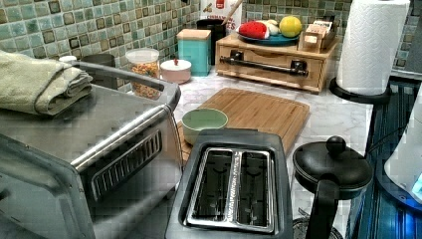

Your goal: Open the drawer.

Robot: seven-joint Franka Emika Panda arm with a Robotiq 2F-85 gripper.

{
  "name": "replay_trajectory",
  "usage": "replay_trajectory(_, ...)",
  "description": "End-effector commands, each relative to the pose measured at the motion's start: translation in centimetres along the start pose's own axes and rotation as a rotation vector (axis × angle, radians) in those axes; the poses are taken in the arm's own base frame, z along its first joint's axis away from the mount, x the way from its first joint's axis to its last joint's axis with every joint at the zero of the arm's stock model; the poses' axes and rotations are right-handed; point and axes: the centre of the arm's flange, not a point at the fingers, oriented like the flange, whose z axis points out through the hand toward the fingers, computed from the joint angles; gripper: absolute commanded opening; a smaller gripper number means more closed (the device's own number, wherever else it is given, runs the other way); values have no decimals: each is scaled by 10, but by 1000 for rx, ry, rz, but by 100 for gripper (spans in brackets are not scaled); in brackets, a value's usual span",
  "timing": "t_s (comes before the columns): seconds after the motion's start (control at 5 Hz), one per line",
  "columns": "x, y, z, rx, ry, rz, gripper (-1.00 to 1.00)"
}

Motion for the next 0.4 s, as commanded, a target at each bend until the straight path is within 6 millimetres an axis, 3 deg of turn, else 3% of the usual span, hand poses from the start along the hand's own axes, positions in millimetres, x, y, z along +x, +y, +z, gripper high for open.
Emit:
replay_trajectory(0.2,-18,99,37,-68,-10,-50,100)
replay_trajectory(0.4,-19,118,52,-64,-20,-70,100)
